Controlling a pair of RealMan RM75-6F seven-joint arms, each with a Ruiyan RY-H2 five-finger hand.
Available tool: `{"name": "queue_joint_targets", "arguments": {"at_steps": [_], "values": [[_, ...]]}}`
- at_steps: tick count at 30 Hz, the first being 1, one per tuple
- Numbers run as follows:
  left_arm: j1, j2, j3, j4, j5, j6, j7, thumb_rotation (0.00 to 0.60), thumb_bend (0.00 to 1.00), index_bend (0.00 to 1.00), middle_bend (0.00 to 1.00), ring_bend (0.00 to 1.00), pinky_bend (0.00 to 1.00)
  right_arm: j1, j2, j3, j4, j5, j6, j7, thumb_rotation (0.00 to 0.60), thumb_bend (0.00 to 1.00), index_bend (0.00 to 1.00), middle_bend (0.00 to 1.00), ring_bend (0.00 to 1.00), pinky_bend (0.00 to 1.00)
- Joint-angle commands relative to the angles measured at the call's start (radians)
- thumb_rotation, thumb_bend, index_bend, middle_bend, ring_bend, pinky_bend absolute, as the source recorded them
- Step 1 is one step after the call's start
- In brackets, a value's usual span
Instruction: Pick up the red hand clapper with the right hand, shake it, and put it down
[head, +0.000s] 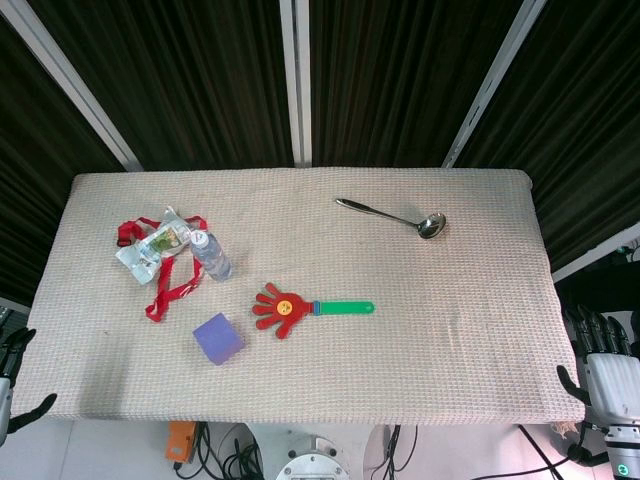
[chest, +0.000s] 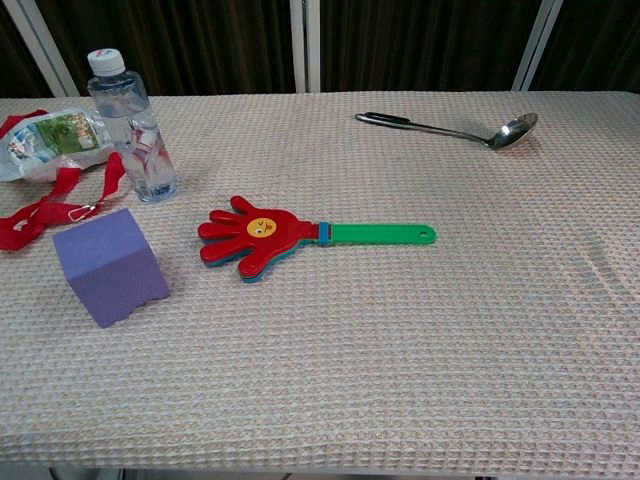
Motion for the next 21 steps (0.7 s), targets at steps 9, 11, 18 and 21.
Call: {"name": "queue_joint_targets", "arguments": {"at_steps": [9, 11, 18, 21], "values": [[0.012, 0.002, -0.004, -0.012, 0.02, 0.018, -0.006, 0.6, 0.11, 0.09, 0.11, 0.0, 0.0, 0.023, 0.018, 0.004, -0.044, -0.018, -0.025, -0.002, 0.6, 0.23, 0.0, 0.0, 0.0, 0.0], [0.014, 0.004, -0.004, -0.012, 0.018, 0.015, -0.008, 0.6, 0.11, 0.09, 0.11, 0.0, 0.0, 0.036, 0.024, 0.006, -0.061, -0.021, -0.041, -0.008, 0.6, 0.23, 0.0, 0.0, 0.0, 0.0], [0.019, 0.012, -0.005, -0.003, 0.014, 0.011, -0.043, 0.6, 0.11, 0.09, 0.1, 0.0, 0.0, 0.135, 0.052, 0.032, -0.201, -0.04, -0.158, -0.114, 0.6, 0.21, 0.0, 0.0, 0.0, 0.0], [0.024, 0.009, 0.001, 0.0, 0.024, 0.014, -0.051, 0.6, 0.11, 0.09, 0.1, 0.0, 0.0, 0.209, 0.059, 0.063, -0.293, -0.016, -0.254, -0.198, 0.6, 0.21, 0.0, 0.0, 0.0, 0.0]]}}
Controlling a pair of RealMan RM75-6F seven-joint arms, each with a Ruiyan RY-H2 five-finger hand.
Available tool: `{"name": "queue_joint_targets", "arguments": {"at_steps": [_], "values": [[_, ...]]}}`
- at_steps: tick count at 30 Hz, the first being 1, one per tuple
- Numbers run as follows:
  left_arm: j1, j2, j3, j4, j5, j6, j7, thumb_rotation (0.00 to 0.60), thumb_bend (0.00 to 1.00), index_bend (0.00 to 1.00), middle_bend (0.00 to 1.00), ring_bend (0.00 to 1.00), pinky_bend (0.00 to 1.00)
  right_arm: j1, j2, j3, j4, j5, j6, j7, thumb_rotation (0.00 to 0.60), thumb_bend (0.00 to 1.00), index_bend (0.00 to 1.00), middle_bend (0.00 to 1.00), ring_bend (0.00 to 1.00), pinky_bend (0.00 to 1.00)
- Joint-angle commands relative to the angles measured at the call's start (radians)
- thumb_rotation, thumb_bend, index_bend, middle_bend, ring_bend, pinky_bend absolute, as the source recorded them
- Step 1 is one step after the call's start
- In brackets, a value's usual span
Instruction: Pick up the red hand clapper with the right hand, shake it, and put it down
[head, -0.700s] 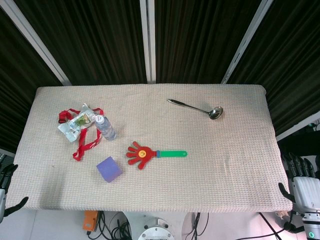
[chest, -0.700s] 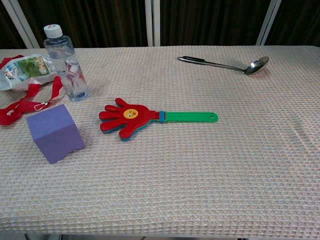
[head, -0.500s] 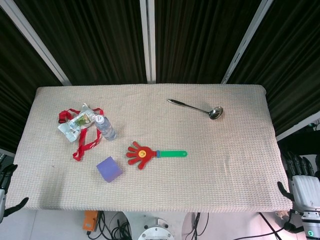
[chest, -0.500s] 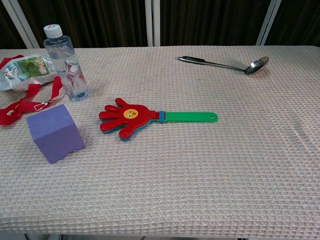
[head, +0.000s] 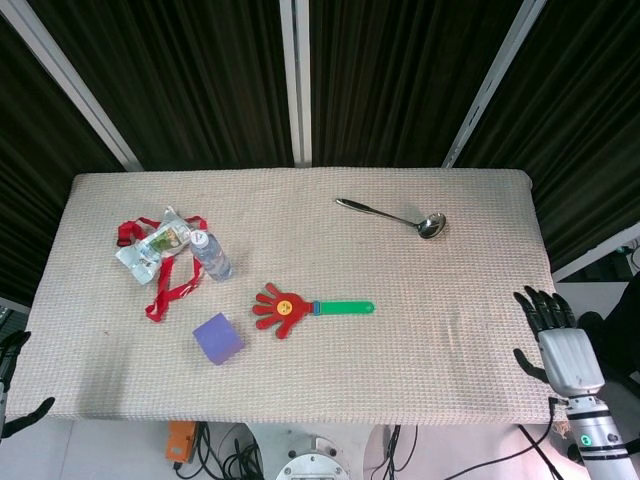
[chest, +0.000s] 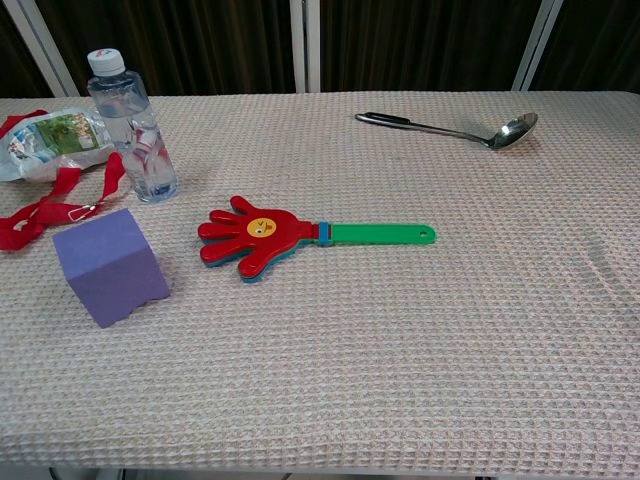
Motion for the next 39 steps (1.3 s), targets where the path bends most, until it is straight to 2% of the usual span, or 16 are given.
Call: {"name": "queue_joint_targets", "arguments": {"at_steps": [1, 5, 10, 16, 20, 24, 29, 39], "values": [[0.004, -0.003, 0.006, 0.001, 0.009, 0.002, -0.005, 0.6, 0.11, 0.09, 0.1, 0.0, 0.0, 0.106, 0.014, 0.046, -0.128, 0.027, -0.132, -0.116, 0.6, 0.21, 0.0, 0.0, 0.0, 0.0], [0.009, -0.005, 0.013, -0.001, 0.025, 0.006, -0.003, 0.6, 0.11, 0.09, 0.1, 0.0, 0.0, 0.21, -0.024, 0.098, -0.231, 0.12, -0.264, -0.253, 0.6, 0.21, 0.0, 0.0, 0.0, 0.0], [-0.01, 0.016, 0.005, -0.02, 0.046, -0.002, 0.005, 0.6, 0.11, 0.09, 0.1, 0.0, 0.0, 0.316, -0.137, 0.149, -0.268, 0.308, -0.368, -0.401, 0.6, 0.21, 0.0, 0.0, 0.0, 0.0], [-0.03, 0.036, -0.005, -0.047, 0.047, -0.023, 0.012, 0.6, 0.11, 0.09, 0.1, 0.0, 0.0, 0.441, -0.342, 0.185, -0.238, 0.576, -0.397, -0.557, 0.6, 0.21, 0.0, 0.0, 0.0, 0.0], [-0.026, 0.035, -0.005, -0.038, 0.04, -0.023, -0.007, 0.6, 0.11, 0.09, 0.1, 0.0, 0.0, 0.528, -0.497, 0.205, -0.15, 0.695, -0.369, -0.636, 0.6, 0.21, 0.0, 0.0, 0.0, 0.0], [-0.019, 0.037, -0.003, -0.027, 0.04, -0.013, -0.026, 0.6, 0.11, 0.09, 0.1, 0.0, 0.0, 0.601, -0.623, 0.225, -0.048, 0.757, -0.343, -0.686, 0.6, 0.21, 0.0, 0.0, 0.0, 0.0], [-0.013, 0.043, 0.0, -0.009, 0.041, -0.007, -0.052, 0.6, 0.11, 0.09, 0.1, 0.0, 0.0, 0.655, -0.731, 0.242, 0.051, 0.766, -0.305, -0.697, 0.6, 0.22, 0.05, 0.0, 0.0, 0.0], [-0.013, 0.041, 0.0, 0.013, 0.045, -0.006, -0.081, 0.6, 0.11, 0.09, 0.1, 0.0, 0.0, 0.709, -0.82, 0.264, 0.16, 0.793, -0.284, -0.699, 0.6, 0.25, 0.18, 0.0, 0.0, 0.0]]}}
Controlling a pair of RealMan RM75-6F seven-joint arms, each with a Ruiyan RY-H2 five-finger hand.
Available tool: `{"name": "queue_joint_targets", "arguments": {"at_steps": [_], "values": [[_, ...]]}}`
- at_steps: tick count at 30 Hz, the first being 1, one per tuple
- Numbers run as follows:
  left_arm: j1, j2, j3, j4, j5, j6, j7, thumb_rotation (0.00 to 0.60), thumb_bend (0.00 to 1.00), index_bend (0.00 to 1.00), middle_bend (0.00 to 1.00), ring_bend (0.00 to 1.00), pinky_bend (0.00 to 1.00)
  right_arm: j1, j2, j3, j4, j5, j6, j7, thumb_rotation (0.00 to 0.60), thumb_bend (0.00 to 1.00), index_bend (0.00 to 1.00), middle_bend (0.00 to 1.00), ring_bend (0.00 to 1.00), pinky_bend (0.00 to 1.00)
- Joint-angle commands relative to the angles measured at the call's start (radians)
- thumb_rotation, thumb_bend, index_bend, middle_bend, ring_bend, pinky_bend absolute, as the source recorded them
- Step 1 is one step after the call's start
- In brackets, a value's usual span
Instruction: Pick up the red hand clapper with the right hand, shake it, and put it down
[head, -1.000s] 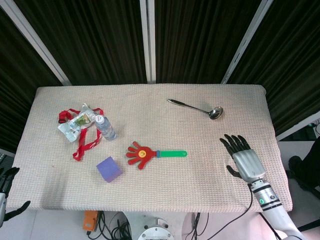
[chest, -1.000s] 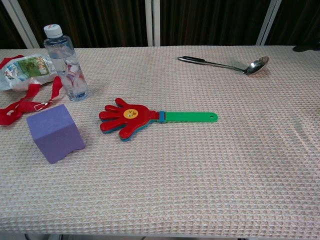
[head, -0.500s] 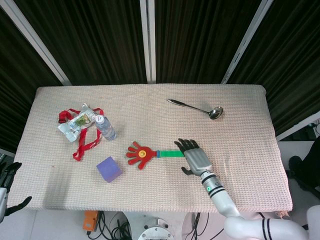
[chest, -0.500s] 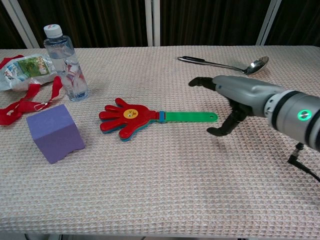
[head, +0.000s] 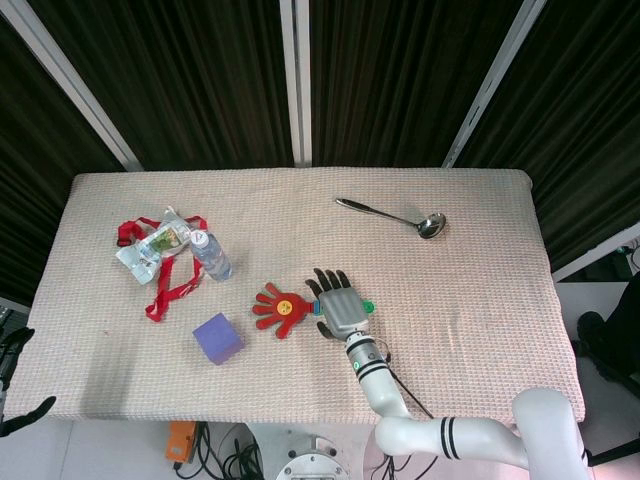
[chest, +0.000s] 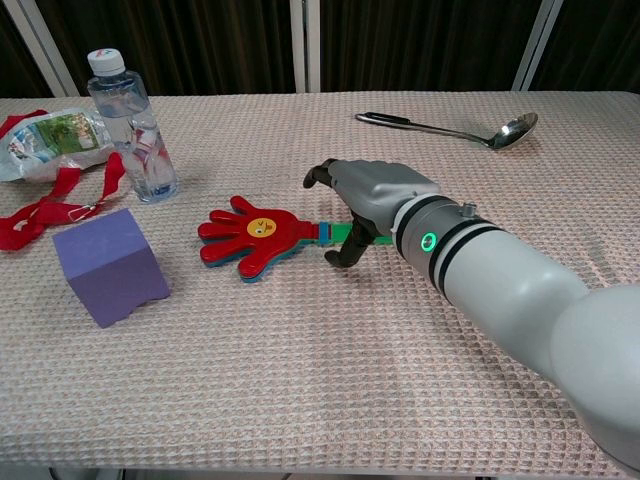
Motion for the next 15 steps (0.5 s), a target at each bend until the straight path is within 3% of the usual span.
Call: {"name": "queue_joint_targets", "arguments": {"at_steps": [1, 15], "values": [[0.001, 0.0, 0.0, 0.002, -0.001, 0.0, -0.003, 0.6, 0.11, 0.09, 0.1, 0.0, 0.0, 0.013, -0.02, 0.002, 0.023, 0.003, 0.007, 0.002, 0.6, 0.26, 0.2, 0.0, 0.0, 0.0], [0.011, -0.003, 0.008, 0.007, 0.0, 0.004, -0.02, 0.6, 0.11, 0.09, 0.1, 0.0, 0.0, 0.047, -0.065, 0.021, 0.091, 0.014, 0.006, 0.017, 0.6, 0.33, 0.32, 0.0, 0.0, 0.0]]}}
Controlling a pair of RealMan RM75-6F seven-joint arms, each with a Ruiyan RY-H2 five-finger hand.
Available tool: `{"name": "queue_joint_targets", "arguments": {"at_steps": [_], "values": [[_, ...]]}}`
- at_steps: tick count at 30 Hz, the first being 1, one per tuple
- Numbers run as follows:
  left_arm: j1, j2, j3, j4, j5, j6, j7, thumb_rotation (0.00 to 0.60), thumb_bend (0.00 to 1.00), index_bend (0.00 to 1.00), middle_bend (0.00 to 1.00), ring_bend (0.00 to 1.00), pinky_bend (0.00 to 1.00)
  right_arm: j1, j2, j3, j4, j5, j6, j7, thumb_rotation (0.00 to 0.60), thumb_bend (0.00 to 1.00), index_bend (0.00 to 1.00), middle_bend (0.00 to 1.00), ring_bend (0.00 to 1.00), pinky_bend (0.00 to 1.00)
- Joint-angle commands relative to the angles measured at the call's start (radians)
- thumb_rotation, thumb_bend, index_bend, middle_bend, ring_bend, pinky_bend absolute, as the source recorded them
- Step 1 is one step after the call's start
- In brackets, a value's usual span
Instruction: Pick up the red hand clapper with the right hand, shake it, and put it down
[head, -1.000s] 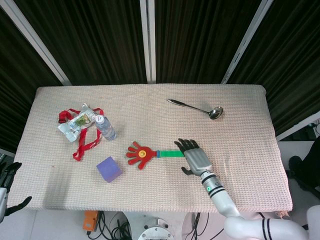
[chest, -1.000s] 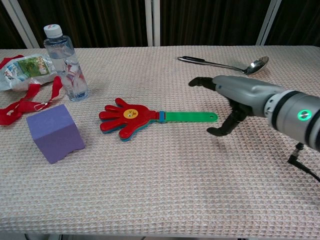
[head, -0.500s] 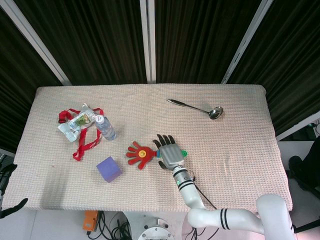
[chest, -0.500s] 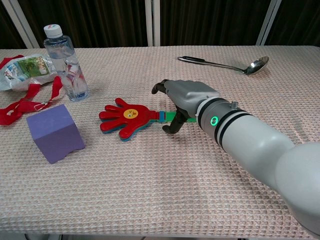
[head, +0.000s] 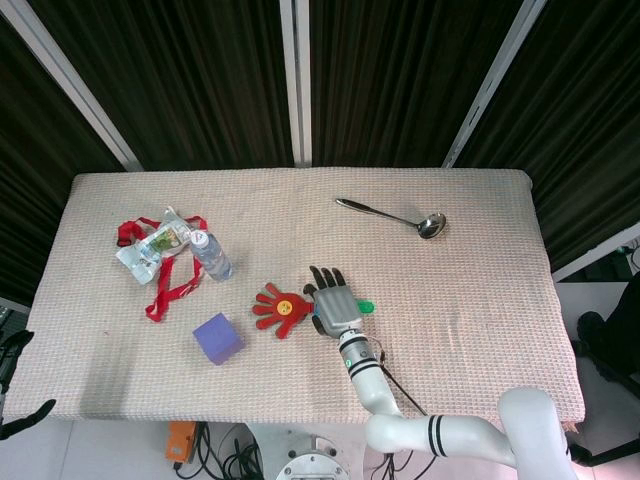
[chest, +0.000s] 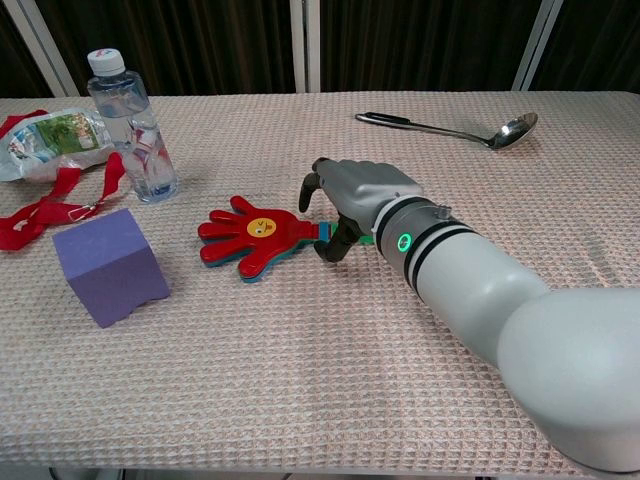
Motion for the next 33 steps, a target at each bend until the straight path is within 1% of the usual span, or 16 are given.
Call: {"name": "queue_joint_targets", "arguments": {"at_steps": [1, 13, 16, 20, 26, 30, 33], "values": [[0.001, -0.001, 0.001, 0.003, -0.001, -0.001, -0.008, 0.6, 0.11, 0.09, 0.1, 0.0, 0.0, 0.007, -0.01, 0.007, 0.015, 0.005, -0.002, 0.003, 0.6, 0.33, 0.32, 0.0, 0.0, 0.0], [0.009, -0.005, 0.0, 0.015, 0.013, 0.023, -0.026, 0.6, 0.11, 0.09, 0.1, 0.0, 0.0, 0.038, -0.048, 0.024, 0.072, 0.03, -0.028, 0.008, 0.6, 0.33, 0.33, 0.0, 0.0, 0.0], [0.01, -0.006, 0.0, 0.017, 0.012, 0.023, -0.027, 0.6, 0.11, 0.09, 0.1, 0.0, 0.0, 0.042, -0.052, 0.025, 0.079, 0.022, -0.027, 0.014, 0.6, 0.33, 0.36, 0.0, 0.0, 0.0], [0.01, -0.006, 0.001, 0.02, 0.01, 0.022, -0.03, 0.6, 0.11, 0.09, 0.1, 0.0, 0.0, 0.043, -0.057, 0.024, 0.09, 0.01, -0.02, 0.024, 0.6, 0.33, 0.42, 0.01, 0.0, 0.0], [0.012, -0.009, 0.002, 0.024, 0.006, 0.017, -0.037, 0.6, 0.11, 0.09, 0.1, 0.0, 0.0, 0.038, -0.061, 0.021, 0.101, -0.021, -0.004, 0.046, 0.6, 0.33, 0.55, 0.07, 0.0, 0.0], [0.011, -0.011, 0.002, 0.025, 0.006, 0.013, -0.04, 0.6, 0.11, 0.09, 0.1, 0.0, 0.0, 0.025, -0.046, 0.015, 0.084, -0.05, 0.012, 0.065, 0.6, 0.34, 0.65, 0.12, 0.0, 0.0], [0.008, -0.012, 0.005, 0.022, 0.005, 0.004, -0.039, 0.6, 0.11, 0.09, 0.1, 0.0, 0.0, 0.01, -0.024, 0.01, 0.06, -0.076, 0.03, 0.08, 0.6, 0.35, 0.76, 0.21, 0.01, 0.0]]}}
